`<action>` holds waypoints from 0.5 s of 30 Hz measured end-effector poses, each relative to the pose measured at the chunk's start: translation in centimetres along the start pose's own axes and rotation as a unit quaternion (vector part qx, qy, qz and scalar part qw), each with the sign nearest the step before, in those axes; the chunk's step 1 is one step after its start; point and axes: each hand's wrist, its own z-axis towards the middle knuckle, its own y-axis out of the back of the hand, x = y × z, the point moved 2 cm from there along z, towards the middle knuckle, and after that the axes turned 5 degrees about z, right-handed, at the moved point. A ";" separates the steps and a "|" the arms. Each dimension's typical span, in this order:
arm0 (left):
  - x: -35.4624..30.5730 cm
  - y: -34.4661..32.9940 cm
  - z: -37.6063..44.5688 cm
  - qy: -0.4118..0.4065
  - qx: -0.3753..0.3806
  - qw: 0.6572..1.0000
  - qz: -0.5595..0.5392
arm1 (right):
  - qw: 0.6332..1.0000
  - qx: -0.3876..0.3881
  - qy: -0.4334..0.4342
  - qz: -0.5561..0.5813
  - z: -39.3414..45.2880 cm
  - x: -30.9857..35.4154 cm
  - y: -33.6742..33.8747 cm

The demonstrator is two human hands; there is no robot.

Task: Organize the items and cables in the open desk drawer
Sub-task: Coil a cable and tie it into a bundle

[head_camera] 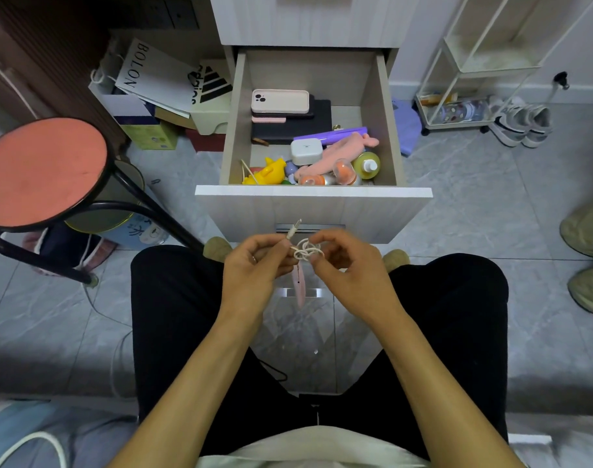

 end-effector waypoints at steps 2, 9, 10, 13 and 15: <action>-0.1 0.0 0.1 -0.002 0.008 1.000 0.006 | 0.999 0.007 0.024 -0.023 0.0 0.1 0.0; -0.2 0.2 -0.2 -0.102 0.073 0.980 0.154 | 0.998 0.005 -0.048 0.044 0.3 -0.2 0.5; -0.2 0.2 -0.2 -0.122 0.071 0.972 0.187 | 0.998 0.013 -0.048 0.035 0.3 -0.2 0.4; -0.4 0.1 0.0 -0.174 0.063 0.942 0.279 | 0.999 0.018 -0.047 0.008 0.2 -0.6 0.4; -0.5 0.1 0.0 -0.180 0.066 0.936 0.295 | 0.999 0.013 -0.039 -0.005 0.2 -0.9 0.4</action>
